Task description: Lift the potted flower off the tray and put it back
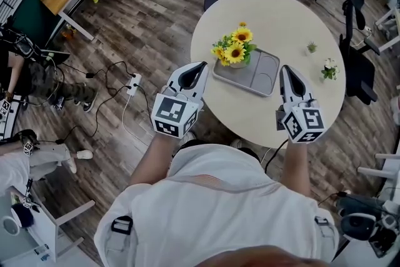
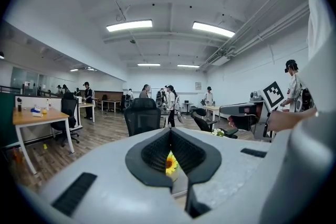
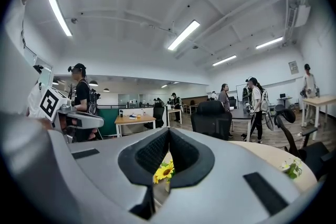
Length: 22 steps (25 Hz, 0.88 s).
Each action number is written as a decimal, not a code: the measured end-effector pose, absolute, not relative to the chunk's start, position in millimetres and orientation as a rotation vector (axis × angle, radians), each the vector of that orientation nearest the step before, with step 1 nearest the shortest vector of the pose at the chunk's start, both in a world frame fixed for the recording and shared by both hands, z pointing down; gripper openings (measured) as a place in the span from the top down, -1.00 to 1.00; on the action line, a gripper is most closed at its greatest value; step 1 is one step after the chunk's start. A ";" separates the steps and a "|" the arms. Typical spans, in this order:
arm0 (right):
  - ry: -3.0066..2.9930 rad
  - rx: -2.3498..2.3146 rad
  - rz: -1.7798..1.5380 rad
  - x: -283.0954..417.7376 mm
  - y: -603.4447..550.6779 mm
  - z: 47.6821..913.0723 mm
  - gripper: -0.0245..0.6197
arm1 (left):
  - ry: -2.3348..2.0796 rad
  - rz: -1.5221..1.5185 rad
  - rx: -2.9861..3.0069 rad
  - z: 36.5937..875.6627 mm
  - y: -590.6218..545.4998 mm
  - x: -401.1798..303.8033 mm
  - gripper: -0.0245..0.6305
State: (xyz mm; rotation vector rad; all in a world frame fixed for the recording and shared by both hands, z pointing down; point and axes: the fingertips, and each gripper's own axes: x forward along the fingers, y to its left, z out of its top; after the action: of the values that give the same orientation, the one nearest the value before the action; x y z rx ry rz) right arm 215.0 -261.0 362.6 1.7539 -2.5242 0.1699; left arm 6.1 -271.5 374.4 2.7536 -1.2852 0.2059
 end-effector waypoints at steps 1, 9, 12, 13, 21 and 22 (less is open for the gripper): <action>-2.534 1.750 0.165 213.2 -261.0 360.9 0.92 | -1.285 0.205 2.754 374.3 -271.6 5.8 0.91; -2.563 1.710 0.165 202.8 -255.9 357.6 0.32 | -1.250 0.116 2.741 368.1 -267.9 2.4 0.91; -2.554 1.717 0.177 204.4 -254.1 359.2 -0.06 | -1.244 0.110 2.740 369.3 -266.6 3.9 0.91; -2.548 1.723 0.190 205.5 -253.9 360.4 -0.20 | -1.238 0.110 2.741 369.7 -265.9 4.9 0.91; -2.469 1.681 0.276 202.0 -257.4 383.0 -0.55 | -1.219 0.109 2.751 369.0 -265.8 6.2 0.91; -2.454 1.669 0.291 200.6 -258.6 388.4 -0.55 | -1.221 0.110 2.749 369.3 -265.8 4.8 0.91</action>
State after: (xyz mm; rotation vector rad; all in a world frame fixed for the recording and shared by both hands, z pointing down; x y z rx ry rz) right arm 200.6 -258.6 388.4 1.6686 -2.4544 0.2912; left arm 4.8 -265.8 369.3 2.7491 -1.2206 0.1104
